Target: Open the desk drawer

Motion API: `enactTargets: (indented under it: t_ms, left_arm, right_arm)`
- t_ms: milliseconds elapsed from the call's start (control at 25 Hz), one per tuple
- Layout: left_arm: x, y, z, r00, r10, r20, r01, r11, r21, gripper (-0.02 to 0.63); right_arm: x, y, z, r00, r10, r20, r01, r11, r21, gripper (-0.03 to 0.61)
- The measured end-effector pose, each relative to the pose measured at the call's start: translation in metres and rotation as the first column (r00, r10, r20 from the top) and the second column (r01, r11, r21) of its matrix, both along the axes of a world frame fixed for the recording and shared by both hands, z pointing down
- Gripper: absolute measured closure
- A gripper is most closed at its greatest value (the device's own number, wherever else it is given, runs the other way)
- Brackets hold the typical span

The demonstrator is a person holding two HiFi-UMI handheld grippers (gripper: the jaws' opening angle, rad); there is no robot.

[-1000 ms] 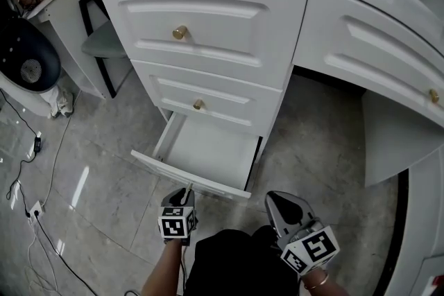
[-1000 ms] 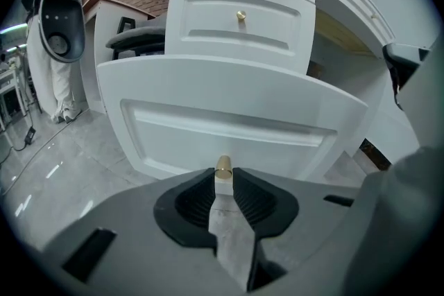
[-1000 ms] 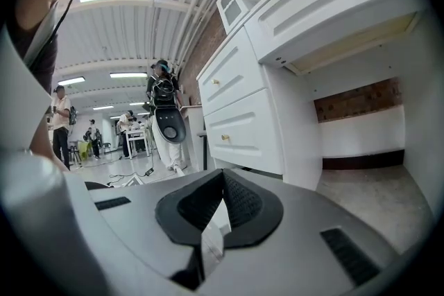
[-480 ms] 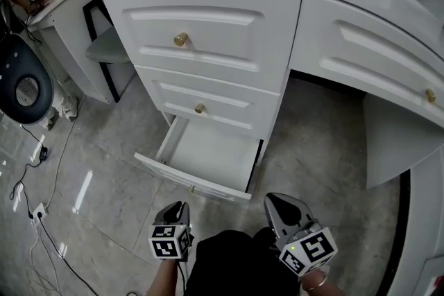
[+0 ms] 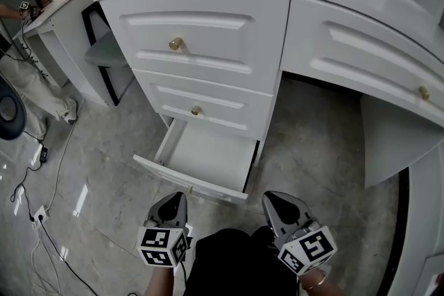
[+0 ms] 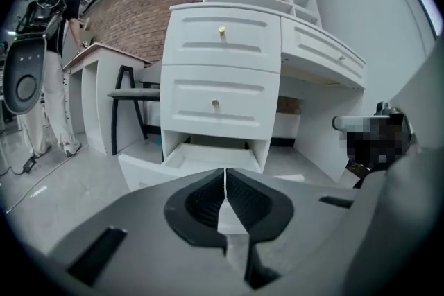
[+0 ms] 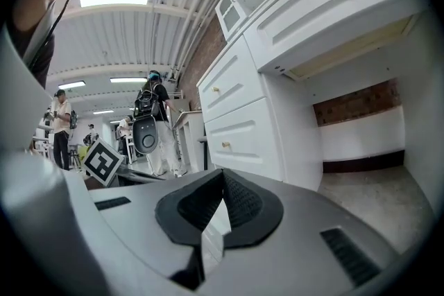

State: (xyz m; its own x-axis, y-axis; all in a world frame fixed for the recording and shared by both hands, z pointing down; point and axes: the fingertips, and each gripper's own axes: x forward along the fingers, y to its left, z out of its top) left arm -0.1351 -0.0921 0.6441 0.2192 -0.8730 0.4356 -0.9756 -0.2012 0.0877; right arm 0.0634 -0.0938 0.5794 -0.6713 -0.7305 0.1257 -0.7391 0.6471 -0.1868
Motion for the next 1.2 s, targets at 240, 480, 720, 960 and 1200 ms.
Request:
enactTargets:
  t_ms: [240,480,720,960,1200]
  left_arm:
    - [0.020,-0.012,-0.040,0.999,0.033,-0.015,-0.032,0.996,0.084,0.604]
    - [0.035,-0.022,-0.060,0.997,0.071,-0.024,-0.067,0.987,0.148,0.606]
    - [0.036,-0.025,-0.069,0.997,0.077,-0.030,-0.071,0.982,0.177,0.606]
    - [0.033,-0.021,-0.066,0.996,0.078,-0.038,-0.072,0.985,0.155,0.604]
    - [0.033,-0.022,-0.069,0.997,0.073,-0.037,-0.066,0.983,0.169,0.604]
  right_arm:
    - [0.003,-0.004,-0.011,1.000,0.006,0.008,-0.006,1.000,0.020,0.574]
    - [0.003,-0.008,-0.019,1.000,0.011,0.026,-0.012,0.999,0.042,0.574]
    - [0.006,-0.011,-0.021,0.999,0.037,0.010,-0.038,0.998,0.051,0.574]
    - [0.011,-0.013,-0.025,0.999,0.052,0.009,-0.053,0.997,0.064,0.575]
    - [0.011,-0.014,-0.028,0.998,0.055,0.003,-0.055,0.996,0.073,0.574]
